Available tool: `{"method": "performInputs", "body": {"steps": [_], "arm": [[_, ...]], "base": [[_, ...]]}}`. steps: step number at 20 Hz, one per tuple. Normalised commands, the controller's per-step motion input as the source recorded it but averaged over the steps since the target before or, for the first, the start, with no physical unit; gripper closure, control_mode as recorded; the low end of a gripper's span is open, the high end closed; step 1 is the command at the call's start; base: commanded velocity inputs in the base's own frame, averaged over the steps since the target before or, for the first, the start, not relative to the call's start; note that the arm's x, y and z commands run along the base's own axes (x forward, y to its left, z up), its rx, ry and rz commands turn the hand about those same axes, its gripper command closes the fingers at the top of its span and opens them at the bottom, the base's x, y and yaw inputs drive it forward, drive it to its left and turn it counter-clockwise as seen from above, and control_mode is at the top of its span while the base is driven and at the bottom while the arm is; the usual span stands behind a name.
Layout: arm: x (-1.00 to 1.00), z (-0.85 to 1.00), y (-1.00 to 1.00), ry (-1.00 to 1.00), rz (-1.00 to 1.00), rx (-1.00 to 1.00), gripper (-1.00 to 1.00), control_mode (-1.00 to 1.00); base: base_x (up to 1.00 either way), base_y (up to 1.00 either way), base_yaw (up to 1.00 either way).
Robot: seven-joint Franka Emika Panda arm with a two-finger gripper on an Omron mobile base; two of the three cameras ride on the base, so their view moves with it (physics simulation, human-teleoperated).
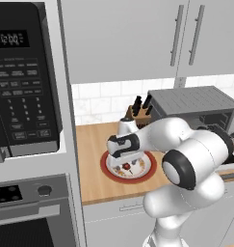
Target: Pick up the kebab skewer and baguette bread, and place them inside the toaster oven. Close the toaster oven door and start by setting the timer.
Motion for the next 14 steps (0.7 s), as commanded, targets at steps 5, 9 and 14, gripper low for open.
{"method": "performInputs", "body": {"steps": [5, 9, 14], "arm": [[-0.34, 0.0, 0.0, 0.0, 0.0, 0.0, -1.0, -1.0], [-0.02, -0.03, 0.0, 0.0, 0.0, 0.0, -1.0, -1.0], [0.31, -0.02, 0.0, 0.0, 0.0, 0.0, -1.0, -1.0]], "base": [[0.0, 0.0, 0.0], [0.0, 0.0, 0.0], [0.0, 0.0, 0.0]]}}
